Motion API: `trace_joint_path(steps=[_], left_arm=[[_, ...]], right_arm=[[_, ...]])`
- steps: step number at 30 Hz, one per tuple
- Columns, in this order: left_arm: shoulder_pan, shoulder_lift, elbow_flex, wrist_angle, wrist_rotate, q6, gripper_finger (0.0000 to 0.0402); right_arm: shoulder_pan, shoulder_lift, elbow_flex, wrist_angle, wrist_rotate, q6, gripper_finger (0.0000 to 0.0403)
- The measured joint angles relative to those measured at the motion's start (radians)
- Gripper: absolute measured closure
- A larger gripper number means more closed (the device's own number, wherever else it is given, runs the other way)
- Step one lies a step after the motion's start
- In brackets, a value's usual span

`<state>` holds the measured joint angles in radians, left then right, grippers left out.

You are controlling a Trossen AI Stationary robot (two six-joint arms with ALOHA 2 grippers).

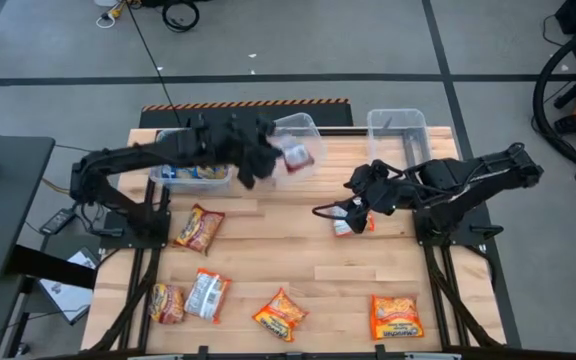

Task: Sort Maruchan noodles
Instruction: Put the right red noodle pack into the center transparent bin

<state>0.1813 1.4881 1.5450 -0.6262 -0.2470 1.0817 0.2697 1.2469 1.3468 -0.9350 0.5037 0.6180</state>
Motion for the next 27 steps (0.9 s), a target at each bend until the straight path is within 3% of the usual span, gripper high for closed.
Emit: trace_joint_path(steps=[5, 9, 19, 27], left_arm=[[0.191, 0.026, 0.001, 0.014, 0.099, 0.037, 0.0401], [0.272, 0.091, 0.0, 0.03, 0.153, 0.062, 0.0401], [0.316, 0.261, 0.0, 0.005, 0.171, 0.108, 0.0401], [0.312, 0.279, 0.0, -0.091, 0.187, 0.083, 0.0401]], right_arm=[[-0.051, 0.0, 0.0, 0.004, 0.0, -0.067, 0.0131], [-0.107, 0.0, 0.0, 0.043, 0.0, -0.158, 0.0131], [-0.268, 0.0, 0.0, 0.143, 0.0, -0.414, 0.0131], [-0.402, 0.0, 0.0, 0.142, -0.093, -0.484, 0.0131]])
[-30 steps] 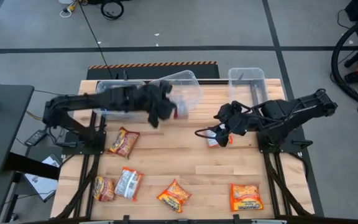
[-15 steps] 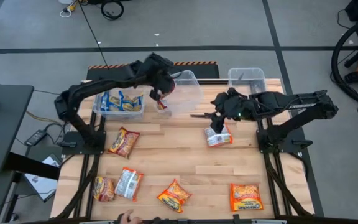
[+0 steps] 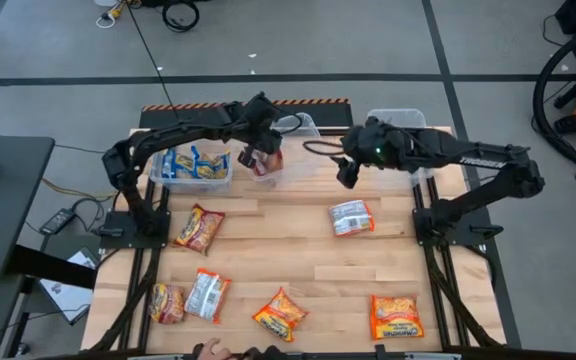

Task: Sort Maruchan noodles
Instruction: Put the right red noodle pack into the center transparent bin, then put the top red noodle pack into the center transparent bin

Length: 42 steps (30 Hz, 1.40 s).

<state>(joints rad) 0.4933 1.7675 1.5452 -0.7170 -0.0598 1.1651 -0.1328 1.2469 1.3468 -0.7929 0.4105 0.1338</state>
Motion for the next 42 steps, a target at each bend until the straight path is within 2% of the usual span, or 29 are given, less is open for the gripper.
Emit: trace_joint_path(steps=[8, 16, 21, 24, 29, 42], left_arm=[[-0.022, -0.001, 0.001, 0.009, 0.084, -0.031, 0.0401], [0.026, 0.036, 0.0, -0.061, 0.076, -0.022, 0.04], [0.037, 0.065, -0.001, -0.072, 0.074, 0.006, 0.0399], [0.035, 0.079, -0.001, -0.069, 0.038, 0.002, 0.0396], [0.035, 0.08, -0.001, -0.074, -0.009, -0.02, 0.0374], [-0.007, 0.02, -0.001, -0.152, -0.024, -0.055, 0.0308]], right_arm=[[-0.093, 0.0, 0.0, 0.0, -0.087, -0.033, 0.0131], [-0.122, 0.0, 0.0, 0.0, -0.175, -0.033, 0.0131], [-0.121, 0.0, 0.0, 0.001, -0.18, -0.036, 0.0131], [-0.124, 0.0, 0.0, 0.0, -0.18, -0.036, 0.013], [-0.124, 0.0, 0.0, 0.0, -0.18, -0.036, 0.013], [-0.124, 0.0, 0.0, -0.002, -0.179, -0.042, 0.013]])
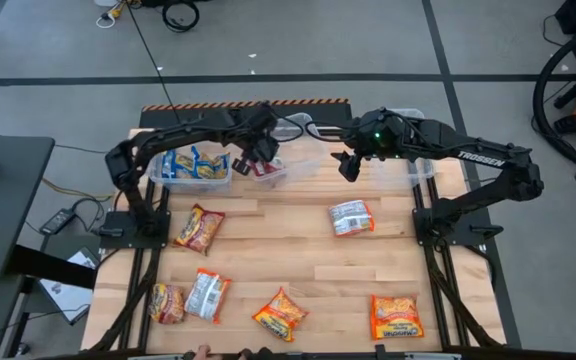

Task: Sort Maruchan noodles
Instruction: Put the top red noodle pack into the center transparent bin

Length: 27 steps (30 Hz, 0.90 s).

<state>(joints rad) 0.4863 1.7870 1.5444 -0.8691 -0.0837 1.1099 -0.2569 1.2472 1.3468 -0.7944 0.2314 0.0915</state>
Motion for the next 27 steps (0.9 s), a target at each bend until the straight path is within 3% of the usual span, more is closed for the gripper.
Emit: trace_joint_path(steps=[5, 10, 16, 20, 27], left_arm=[[-0.041, -0.106, 0.0, -0.008, -0.012, -0.076, 0.0301], [-0.124, -0.241, 0.002, -0.157, -0.004, -0.342, 0.0301], [-0.293, -0.352, 0.002, -0.48, 0.107, -0.883, 0.0301], [-0.447, -0.394, 0.001, -0.602, 0.188, -1.272, 0.0303], [-0.789, -0.48, -0.077, -0.601, -0.051, -1.942, 0.0288]], right_arm=[[0.0, 0.0, 0.0, 0.0, -0.007, -0.009, 0.013], [0.004, 0.0, 0.0, 0.0, -0.02, -0.009, 0.013], [0.036, 0.0, 0.0, 0.013, -0.019, -0.028, 0.013], [0.068, 0.0, 0.0, 0.03, -0.018, -0.019, 0.013], [0.182, 0.0, 0.0, -0.017, -0.004, 0.043, 0.013]])
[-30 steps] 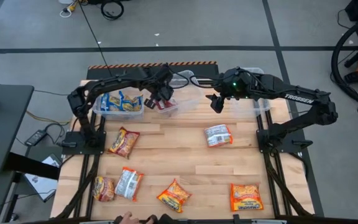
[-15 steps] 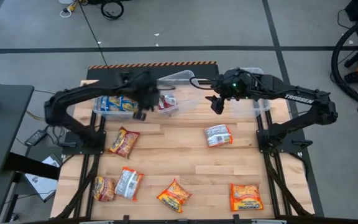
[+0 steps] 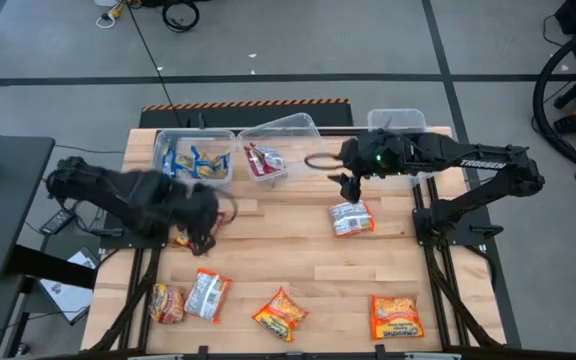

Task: Sort Maruchan noodles
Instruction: Put the top red noodle pack into the center transparent bin

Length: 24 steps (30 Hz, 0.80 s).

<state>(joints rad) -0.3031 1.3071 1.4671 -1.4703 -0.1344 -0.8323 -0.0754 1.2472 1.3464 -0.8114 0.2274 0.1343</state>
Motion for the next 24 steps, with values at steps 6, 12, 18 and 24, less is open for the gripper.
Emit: trace_joint_path(steps=[6, 12, 18, 24], left_arm=[[-0.221, -0.046, -0.275, 0.008, -0.107, -0.556, 0.0246], [-0.223, -0.046, -0.596, 0.147, -0.163, -0.839, 0.0224], [-0.123, -0.044, -0.799, 0.441, -0.219, -0.891, 0.0227], [-0.063, -0.046, -0.867, 0.746, -0.228, -0.801, 0.0227]], right_arm=[[0.145, 0.0, 0.0, -0.142, 0.007, 0.232, 0.0131], [0.259, 0.0, 0.0, -0.161, 0.015, 0.349, 0.0131], [0.287, 0.0, 0.0, -0.162, 0.017, 0.402, 0.0131], [0.292, 0.0, 0.0, -0.163, 0.016, 0.437, 0.0131]])
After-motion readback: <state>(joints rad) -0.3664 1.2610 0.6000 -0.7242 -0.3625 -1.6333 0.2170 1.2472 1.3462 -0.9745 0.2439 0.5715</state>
